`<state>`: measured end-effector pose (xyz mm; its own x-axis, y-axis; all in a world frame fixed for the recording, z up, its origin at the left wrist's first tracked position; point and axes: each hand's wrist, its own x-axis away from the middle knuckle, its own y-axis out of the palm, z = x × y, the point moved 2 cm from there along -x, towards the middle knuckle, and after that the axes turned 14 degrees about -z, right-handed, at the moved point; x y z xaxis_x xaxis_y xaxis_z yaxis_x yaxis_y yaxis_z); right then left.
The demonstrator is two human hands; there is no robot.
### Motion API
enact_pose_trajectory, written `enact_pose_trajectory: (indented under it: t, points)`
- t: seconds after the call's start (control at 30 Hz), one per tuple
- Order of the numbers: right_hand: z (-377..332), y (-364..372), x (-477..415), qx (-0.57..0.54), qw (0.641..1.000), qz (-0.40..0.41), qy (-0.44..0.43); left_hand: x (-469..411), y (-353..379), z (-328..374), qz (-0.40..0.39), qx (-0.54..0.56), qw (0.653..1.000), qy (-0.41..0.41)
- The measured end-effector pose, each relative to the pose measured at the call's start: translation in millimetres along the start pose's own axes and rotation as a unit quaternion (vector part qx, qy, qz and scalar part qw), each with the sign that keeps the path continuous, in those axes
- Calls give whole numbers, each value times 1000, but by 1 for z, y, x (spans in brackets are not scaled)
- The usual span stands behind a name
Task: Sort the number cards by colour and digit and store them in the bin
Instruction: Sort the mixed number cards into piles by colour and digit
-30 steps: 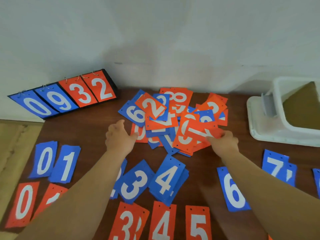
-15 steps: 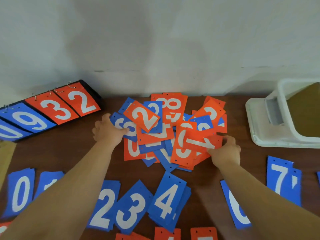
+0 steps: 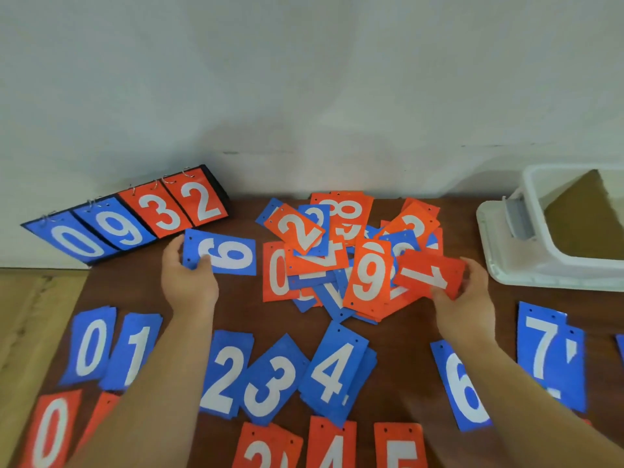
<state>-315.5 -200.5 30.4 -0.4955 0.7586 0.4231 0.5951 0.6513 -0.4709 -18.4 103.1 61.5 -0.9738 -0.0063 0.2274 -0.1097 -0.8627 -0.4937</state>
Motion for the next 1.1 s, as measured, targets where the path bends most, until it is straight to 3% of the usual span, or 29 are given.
enact_pose_trajectory:
  t: [0.13,0.23,0.4,0.5,0.57,0.6,0.67,0.73,0.8,0.87,1.1]
  points:
    - [-2,-24,48,9,998,-30,-58,70,-36,18,-45,59,997,28]
    - [-1,-48,88,40,990,-79,-111,144,-40,26,-194,20,979,62]
    - [7,-99,150,133,951,-200,-194,291,1,34,-465,-70,866,170]
    - [16,-134,184,173,926,-230,-243,356,37,33,-544,-164,797,205]
    - [28,-152,207,142,934,-208,-254,386,55,29,-568,-186,773,210]
    - [36,-161,218,116,947,-175,-244,400,61,28,-564,-182,779,204]
    - [56,-176,238,54,972,-127,-192,419,63,27,-516,-130,827,182]
    - [78,-180,253,21,975,-167,-146,435,60,24,-467,-43,871,145]
    - [103,-173,264,33,959,-243,-143,447,57,18,-440,3,890,121]
    - [120,-164,272,35,950,-267,-155,457,53,11,-431,8,895,114]
    - [161,-148,257,5,985,-150,-82,445,11,-28,-293,1,954,59]
